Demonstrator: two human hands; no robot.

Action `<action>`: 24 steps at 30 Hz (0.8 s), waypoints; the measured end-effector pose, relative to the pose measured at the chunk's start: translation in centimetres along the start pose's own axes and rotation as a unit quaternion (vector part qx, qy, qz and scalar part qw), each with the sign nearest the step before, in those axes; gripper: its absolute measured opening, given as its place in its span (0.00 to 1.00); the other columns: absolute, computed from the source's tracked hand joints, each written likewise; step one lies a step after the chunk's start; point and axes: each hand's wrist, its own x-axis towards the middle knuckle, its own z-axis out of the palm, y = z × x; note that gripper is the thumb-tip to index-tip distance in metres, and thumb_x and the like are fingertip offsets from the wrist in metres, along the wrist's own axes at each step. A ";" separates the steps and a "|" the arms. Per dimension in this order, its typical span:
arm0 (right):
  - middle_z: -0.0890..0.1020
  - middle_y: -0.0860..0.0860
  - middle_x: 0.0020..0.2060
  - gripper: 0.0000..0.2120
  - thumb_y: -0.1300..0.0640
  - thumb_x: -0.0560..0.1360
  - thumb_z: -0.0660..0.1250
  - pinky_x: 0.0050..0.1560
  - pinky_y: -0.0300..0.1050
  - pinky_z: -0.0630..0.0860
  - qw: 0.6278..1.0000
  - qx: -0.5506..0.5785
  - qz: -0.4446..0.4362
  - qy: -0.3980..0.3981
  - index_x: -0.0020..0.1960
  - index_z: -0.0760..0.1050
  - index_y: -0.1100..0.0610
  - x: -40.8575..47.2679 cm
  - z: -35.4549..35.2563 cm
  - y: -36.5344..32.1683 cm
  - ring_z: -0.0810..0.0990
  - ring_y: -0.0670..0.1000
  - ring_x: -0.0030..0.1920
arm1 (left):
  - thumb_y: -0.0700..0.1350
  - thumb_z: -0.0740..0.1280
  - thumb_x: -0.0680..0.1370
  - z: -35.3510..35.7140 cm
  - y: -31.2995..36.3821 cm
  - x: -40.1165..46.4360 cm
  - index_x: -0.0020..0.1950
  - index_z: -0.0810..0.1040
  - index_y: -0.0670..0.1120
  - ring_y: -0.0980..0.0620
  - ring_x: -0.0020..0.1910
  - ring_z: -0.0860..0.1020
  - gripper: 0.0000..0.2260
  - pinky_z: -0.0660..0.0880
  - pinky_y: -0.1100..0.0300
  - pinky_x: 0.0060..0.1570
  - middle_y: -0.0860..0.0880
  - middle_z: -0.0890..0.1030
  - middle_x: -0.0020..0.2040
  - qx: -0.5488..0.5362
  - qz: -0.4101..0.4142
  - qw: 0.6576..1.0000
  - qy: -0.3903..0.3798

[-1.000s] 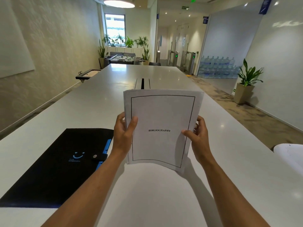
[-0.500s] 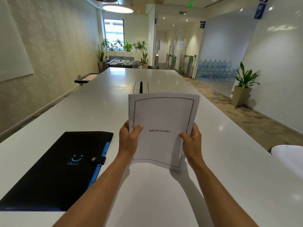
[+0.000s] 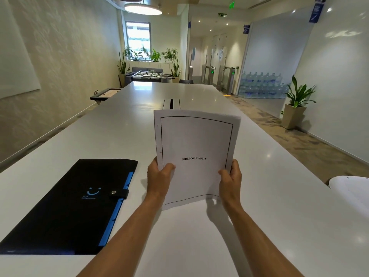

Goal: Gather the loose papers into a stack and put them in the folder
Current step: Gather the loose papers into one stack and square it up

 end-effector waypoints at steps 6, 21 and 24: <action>0.78 0.49 0.42 0.09 0.60 0.70 0.57 0.38 0.36 0.78 1.000 0.011 -0.007 0.011 0.49 0.71 0.55 0.6 -0.2 -0.1 0.77 0.42 0.38 | 0.39 0.68 0.76 -0.1 0.4 0.3 0.50 0.79 0.52 0.57 0.45 0.81 0.09 0.76 0.71 0.38 0.53 0.83 0.46 0.021 0.039 0.999 -0.023; 0.76 0.49 0.39 0.07 0.60 0.67 0.56 0.35 0.31 0.73 0.999 0.004 0.045 0.020 0.44 0.70 0.54 -0.5 -0.8 2.2 0.74 0.40 0.35 | 0.40 0.69 0.77 0.1 -2.1 0.0 0.58 0.79 0.47 0.54 0.49 0.81 0.10 0.77 0.61 0.49 0.49 0.83 0.49 0.040 -0.015 0.998 -0.036; 0.78 0.50 0.42 0.12 0.61 0.67 0.55 0.38 0.30 0.74 0.999 0.001 0.049 0.015 0.48 0.73 0.56 -0.5 -0.8 2.6 0.75 0.37 0.36 | 0.38 0.68 0.77 0.2 -2.1 0.1 0.60 0.78 0.44 0.50 0.50 0.80 0.12 0.76 0.60 0.49 0.47 0.82 0.51 0.039 -0.019 0.999 -0.031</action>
